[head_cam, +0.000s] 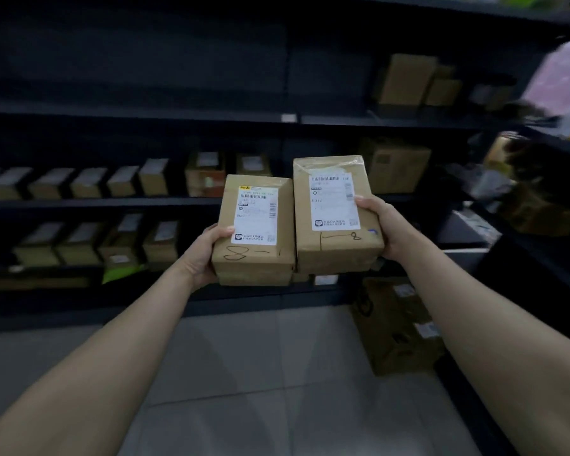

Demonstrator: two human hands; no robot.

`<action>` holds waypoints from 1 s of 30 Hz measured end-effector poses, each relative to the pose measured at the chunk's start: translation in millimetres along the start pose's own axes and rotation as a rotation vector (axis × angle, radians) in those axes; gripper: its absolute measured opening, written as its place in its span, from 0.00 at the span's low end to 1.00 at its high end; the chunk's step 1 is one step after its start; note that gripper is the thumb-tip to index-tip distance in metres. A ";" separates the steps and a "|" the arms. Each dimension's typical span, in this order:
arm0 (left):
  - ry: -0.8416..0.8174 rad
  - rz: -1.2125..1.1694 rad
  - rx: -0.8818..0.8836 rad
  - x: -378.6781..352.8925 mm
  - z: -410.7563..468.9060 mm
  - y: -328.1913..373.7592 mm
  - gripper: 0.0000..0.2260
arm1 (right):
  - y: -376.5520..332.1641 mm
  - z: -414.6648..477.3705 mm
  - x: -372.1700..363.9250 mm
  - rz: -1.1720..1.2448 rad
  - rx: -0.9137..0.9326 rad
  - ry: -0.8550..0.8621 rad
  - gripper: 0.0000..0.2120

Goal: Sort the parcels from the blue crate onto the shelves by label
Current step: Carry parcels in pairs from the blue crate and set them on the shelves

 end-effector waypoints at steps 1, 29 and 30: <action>0.047 0.000 0.000 15.6 2.9 -2.4 0.30 | 3.5 16.8 -13.5 -0.014 -0.028 -0.035 0.29; 0.466 0.074 0.334 246.9 196.6 -93.2 0.31 | 164.8 326.5 -126.1 -0.334 -0.607 -0.184 0.17; 0.456 0.079 0.342 256.7 207.6 -92.8 0.30 | 170.5 333.3 -132.6 -0.318 -0.600 -0.179 0.16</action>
Point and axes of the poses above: each hand's wrist, its own z-axis towards the middle knuckle, its own x-axis out of the back of the hand, y = z × x, the point moved 3 cm from there along z, towards the middle knuckle, and after that the axes turned 9 degrees about z, right-handed, at the moved point
